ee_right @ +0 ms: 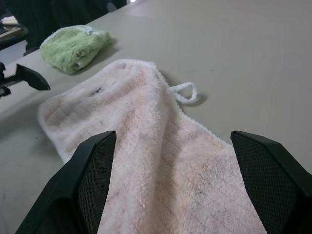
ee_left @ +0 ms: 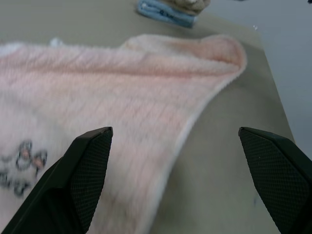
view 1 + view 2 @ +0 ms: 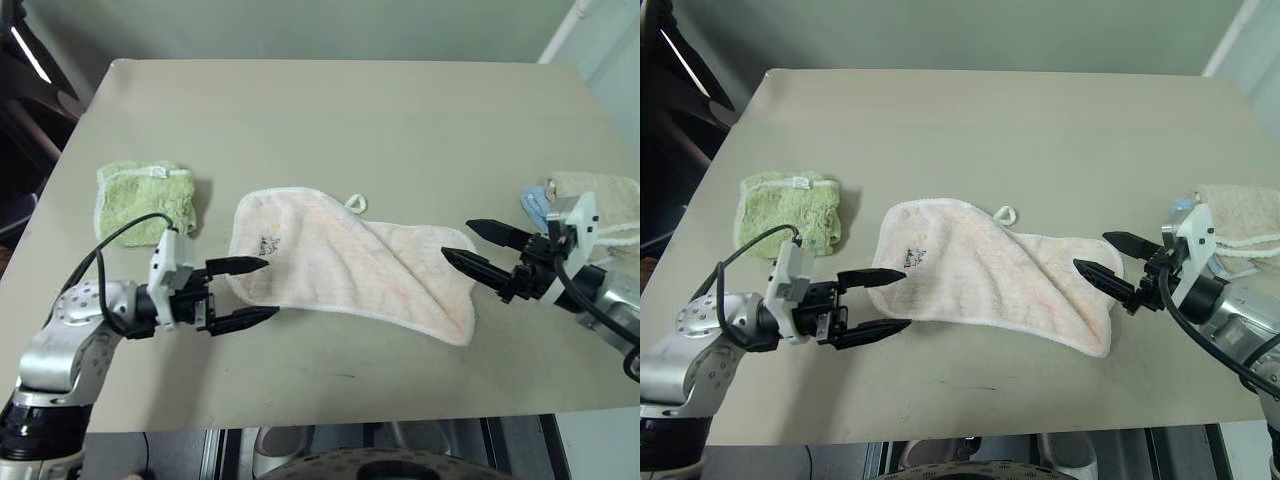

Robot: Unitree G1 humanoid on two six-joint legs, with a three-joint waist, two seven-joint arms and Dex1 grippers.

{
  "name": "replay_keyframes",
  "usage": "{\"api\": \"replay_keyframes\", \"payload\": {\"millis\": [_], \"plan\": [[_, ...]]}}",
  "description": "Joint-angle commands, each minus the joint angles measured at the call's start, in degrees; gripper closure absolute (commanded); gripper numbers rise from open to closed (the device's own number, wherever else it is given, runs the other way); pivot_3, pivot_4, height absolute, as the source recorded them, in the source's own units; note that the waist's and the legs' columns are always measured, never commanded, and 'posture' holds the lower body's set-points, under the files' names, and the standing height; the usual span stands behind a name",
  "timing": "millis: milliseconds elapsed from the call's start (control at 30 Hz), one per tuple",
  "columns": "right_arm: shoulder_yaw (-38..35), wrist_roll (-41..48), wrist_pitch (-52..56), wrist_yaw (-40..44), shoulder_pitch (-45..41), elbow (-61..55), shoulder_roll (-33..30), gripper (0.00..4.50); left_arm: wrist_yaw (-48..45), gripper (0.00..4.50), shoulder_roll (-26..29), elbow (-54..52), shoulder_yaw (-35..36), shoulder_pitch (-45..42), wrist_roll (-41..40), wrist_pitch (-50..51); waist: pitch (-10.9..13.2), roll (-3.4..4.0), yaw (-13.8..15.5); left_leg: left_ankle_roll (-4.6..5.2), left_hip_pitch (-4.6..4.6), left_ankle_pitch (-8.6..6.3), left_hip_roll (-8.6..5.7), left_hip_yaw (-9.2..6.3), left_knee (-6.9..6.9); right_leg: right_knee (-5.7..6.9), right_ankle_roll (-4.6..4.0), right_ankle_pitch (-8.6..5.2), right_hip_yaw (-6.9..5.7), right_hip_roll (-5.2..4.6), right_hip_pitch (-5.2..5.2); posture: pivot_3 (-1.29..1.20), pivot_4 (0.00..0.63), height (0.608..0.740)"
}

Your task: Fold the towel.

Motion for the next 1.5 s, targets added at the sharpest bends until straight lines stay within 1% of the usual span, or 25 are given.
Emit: {"api": "replay_keyframes", "payload": {"millis": [33,133,233,500,700,1500], "plan": [[-2.36,-1.23,-1.41,1.83,0.49,0.05,-0.9,0.53,-2.04,0.0,-2.23,2.77,-1.04,-0.12,1.88,-4.95,0.0,0.0,0.04,0.0,0.0,0.0,0.0,0.0,0.0,0.02,0.0,0.0,0.0,0.0,0.0,0.0,0.15,0.733],[-3.2,-0.69,-0.89,0.68,-0.12,-0.01,-0.37,0.53,-1.48,0.0,-5.49,3.37,-3.78,-1.24,3.37,-6.87,0.0,0.0,0.03,0.01,0.0,-0.01,-0.03,0.01,0.07,0.1,-0.02,0.02,0.01,-0.03,0.0,0.0,0.15,0.733],[-3.85,-0.32,-0.58,0.72,-0.05,-0.15,-0.43,0.53,-0.82,0.0,-6.47,2.42,-4.51,-1.61,3.52,-6.54,-0.01,-0.02,-0.09,0.01,-0.01,-0.01,-0.02,0.01,0.14,0.21,-0.04,0.04,0.01,-0.03,-0.01,0.0,0.15,0.733],[-4.6,0.37,0.12,0.79,0.44,-0.4,-0.46,0.53,-0.68,0.0,-6.81,2.09,-5.18,-1.8,3.7,-6.32,-0.01,-0.02,-0.24,-0.05,0.04,0.04,-0.02,0.01,0.16,0.5,-0.09,0.0,0.0,-0.01,-0.06,0.0,0.15,0.733],[-5.7,1.69,1.26,0.68,1.17,-0.81,-0.61,0.53,-0.43,0.0,-7.13,1.53,-6.13,-2.02,3.74,-5.85,-0.01,-0.02,-0.23,-0.05,0.04,0.04,-0.02,0.01,0.22,0.5,-0.06,-0.03,0.01,-0.01,-0.04,0.0,0.15,0.733],[-5.92,1.71,1.73,0.7,1.04,-0.93,-0.46,0.53,-0.32,0.0,-7.02,1.54,-6.24,-2.01,3.64,-5.92,-0.01,-0.02,-0.24,-0.05,0.03,0.04,-0.02,0.01,0.22,0.5,-0.07,-0.04,0.01,-0.01,-0.05,0.0,0.15,0.733]]}}
